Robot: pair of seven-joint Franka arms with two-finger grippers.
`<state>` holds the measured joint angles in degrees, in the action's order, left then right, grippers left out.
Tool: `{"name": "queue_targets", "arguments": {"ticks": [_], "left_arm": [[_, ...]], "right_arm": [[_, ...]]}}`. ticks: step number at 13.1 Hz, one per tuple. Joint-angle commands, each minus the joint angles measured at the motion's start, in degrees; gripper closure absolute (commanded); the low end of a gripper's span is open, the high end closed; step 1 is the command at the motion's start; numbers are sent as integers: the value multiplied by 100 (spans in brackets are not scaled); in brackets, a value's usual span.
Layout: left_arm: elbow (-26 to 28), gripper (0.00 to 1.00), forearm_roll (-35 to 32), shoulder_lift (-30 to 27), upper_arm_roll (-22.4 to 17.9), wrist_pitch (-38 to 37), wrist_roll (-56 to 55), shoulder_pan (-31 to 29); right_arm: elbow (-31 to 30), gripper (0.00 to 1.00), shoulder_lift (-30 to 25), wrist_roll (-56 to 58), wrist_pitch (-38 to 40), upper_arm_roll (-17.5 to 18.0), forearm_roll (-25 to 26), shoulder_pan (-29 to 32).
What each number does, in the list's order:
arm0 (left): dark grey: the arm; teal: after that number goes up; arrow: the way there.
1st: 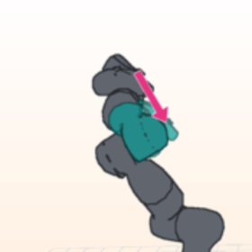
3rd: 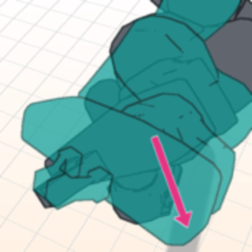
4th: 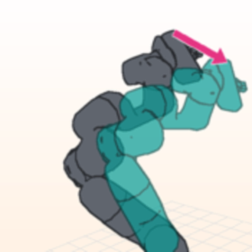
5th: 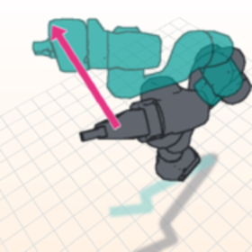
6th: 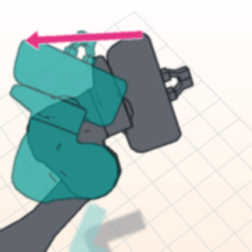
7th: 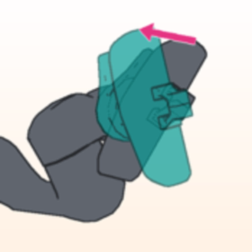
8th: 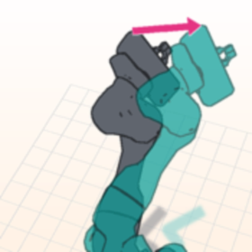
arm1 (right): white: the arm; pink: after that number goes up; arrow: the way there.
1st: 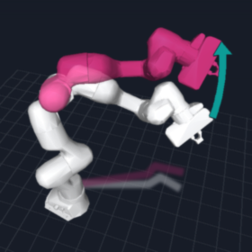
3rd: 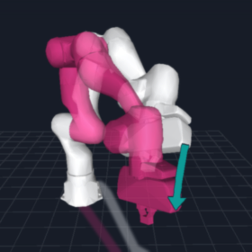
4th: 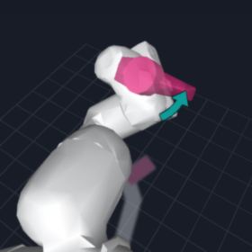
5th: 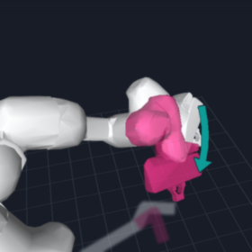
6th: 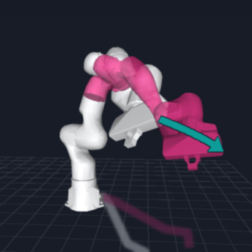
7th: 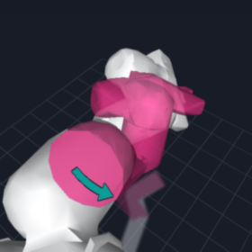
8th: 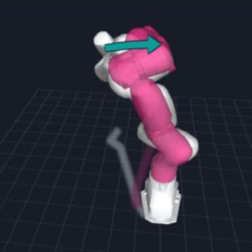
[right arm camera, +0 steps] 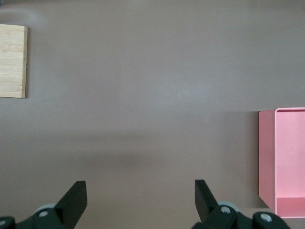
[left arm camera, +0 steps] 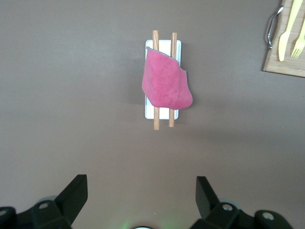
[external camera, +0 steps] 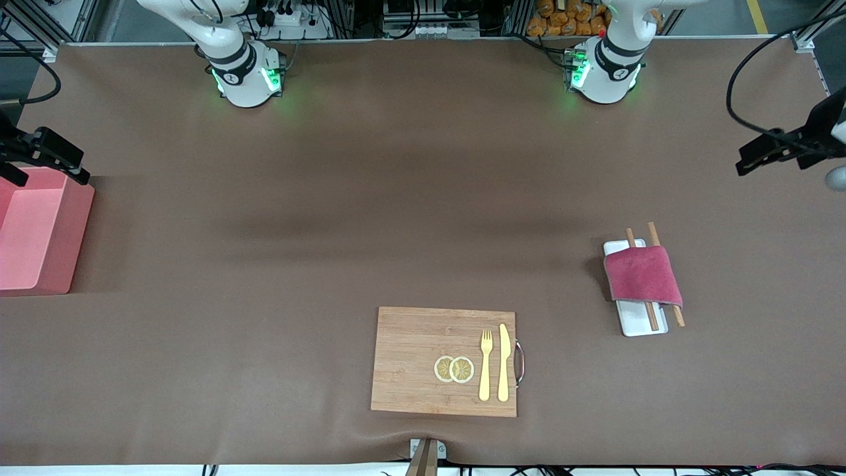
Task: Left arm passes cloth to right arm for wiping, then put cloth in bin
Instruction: 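Move the left gripper toward the pink cloth on the white tray, then lower the left gripper and grasp the pink cloth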
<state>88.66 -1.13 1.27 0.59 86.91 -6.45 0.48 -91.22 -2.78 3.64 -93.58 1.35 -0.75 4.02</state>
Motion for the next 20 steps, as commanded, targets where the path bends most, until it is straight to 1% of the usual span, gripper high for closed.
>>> {"name": "queue_targets", "arguments": {"ticks": [1, 3, 5, 8, 11, 12, 14, 16, 18, 20], "left_arm": [[571, 0, -54, 4, 29, 641, -23, -13], [958, 0, -54, 101, 29, 1168, -32, -13], [1258, 0, -63, 407, 29, 1739, -15, -13], [1470, 0, -54, 970, 29, 2496, -14, 31], [1461, 0, -63, 1550, 29, 2988, -14, 22], [1453, 4, -63, 1682, 29, 3068, -49, 31], [1470, 14, -54, 1745, 29, 3078, -85, 5], [1479, 27, -63, 1841, 29, 3078, -102, -13], [1470, 42, -54, 1938, 20, 3078, -129, -13], [1461, 44, -63, 2008, 20, 3078, -251, -13]], "right_arm": [[25, 0, 6, -100, 41, 5, -48, -15], [8, 0, 6, -100, 41, 5, -57, -24], [-10, 0, 6, -100, 41, 5, -48, -16], [-19, 0, 15, -100, 41, 5, -57, -24], [-1, 0, 15, -100, 41, 5, -48, -50], [-10, 0, 23, -100, 33, 5, -48, -85], [-10, 0, 58, -100, 33, 5, -48, -86], [-10, 0, 59, -100, 33, 5, -48, -94], [-19, 0, 59, -100, 41, 5, -48, -60], [-10, 0, 50, -100, 50, 5, -57, -68]]}}
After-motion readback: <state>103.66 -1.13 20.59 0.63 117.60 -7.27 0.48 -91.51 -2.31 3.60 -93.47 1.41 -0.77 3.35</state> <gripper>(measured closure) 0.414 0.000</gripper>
